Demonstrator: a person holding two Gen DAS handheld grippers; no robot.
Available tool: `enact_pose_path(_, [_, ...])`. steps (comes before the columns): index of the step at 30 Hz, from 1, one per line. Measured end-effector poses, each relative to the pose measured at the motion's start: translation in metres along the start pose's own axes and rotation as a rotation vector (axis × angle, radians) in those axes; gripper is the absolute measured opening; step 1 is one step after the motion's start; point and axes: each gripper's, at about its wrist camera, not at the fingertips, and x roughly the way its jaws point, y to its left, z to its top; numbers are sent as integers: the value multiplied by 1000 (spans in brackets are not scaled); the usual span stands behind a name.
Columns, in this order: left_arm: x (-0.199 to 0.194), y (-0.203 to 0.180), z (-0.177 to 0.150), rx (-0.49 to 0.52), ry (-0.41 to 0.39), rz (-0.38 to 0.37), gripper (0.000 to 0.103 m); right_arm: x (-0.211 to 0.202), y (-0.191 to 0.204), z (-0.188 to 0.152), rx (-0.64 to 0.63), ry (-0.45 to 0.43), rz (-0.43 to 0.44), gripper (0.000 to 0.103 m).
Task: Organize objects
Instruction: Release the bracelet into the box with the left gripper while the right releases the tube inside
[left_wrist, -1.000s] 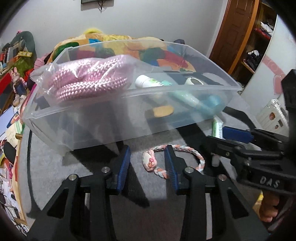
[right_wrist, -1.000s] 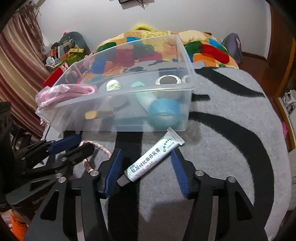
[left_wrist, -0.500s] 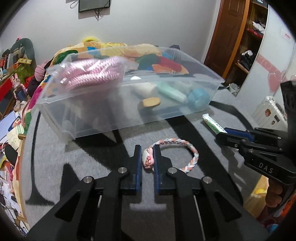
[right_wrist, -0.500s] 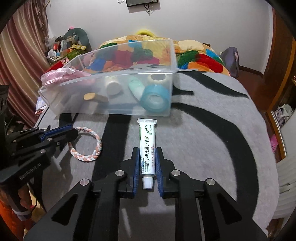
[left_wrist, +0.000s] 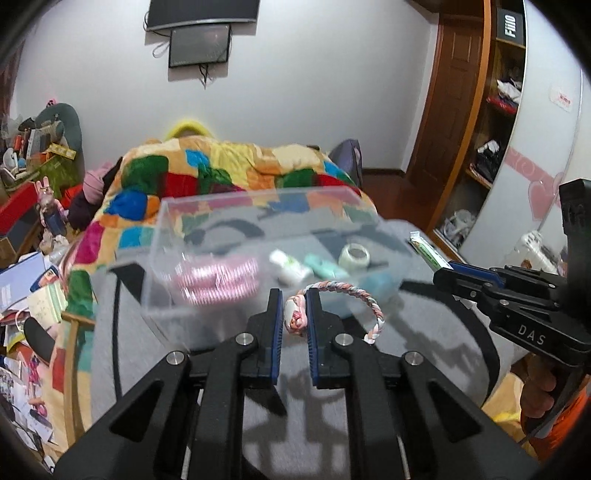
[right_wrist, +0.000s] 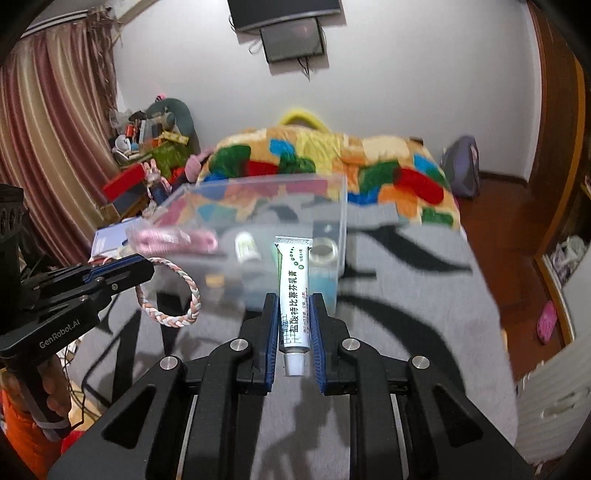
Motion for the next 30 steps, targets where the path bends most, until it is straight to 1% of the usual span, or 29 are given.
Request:
enact_pose_path(7, [15, 19, 28, -42, 1, 14, 11, 11, 10, 39, -55, -42, 4, 15])
enact_pose_path(9, [23, 25, 37, -59, 13, 10, 11, 21, 13, 48, -63, -35, 15, 15])
enact_pose_path(11, [31, 27, 44, -58, 21, 27, 11, 33, 14, 53, -65, -15, 18, 15])
enact_pose_path(13, [40, 28, 48, -46, 32, 50, 11, 49, 14, 55, -64, 12, 23, 15])
enact_pose_path(16, [57, 28, 51, -31, 65, 71, 11, 78, 11, 56, -50, 81, 34, 15])
enact_pose_path(20, [75, 26, 49, -18, 107, 79, 11, 102, 10, 54, -59, 132, 36, 15])
enact_pose_path(24, [78, 24, 45, -16, 117, 69, 11, 110, 13, 53, -92, 156, 49, 15])
enact_pose_path(26, [75, 22, 43, -9, 109, 65, 11, 109, 15, 52, -109, 163, 55, 16])
enact_pose_path(30, [59, 17, 44, -2, 77, 49, 11, 96, 18, 49, -133, 138, 38, 16])
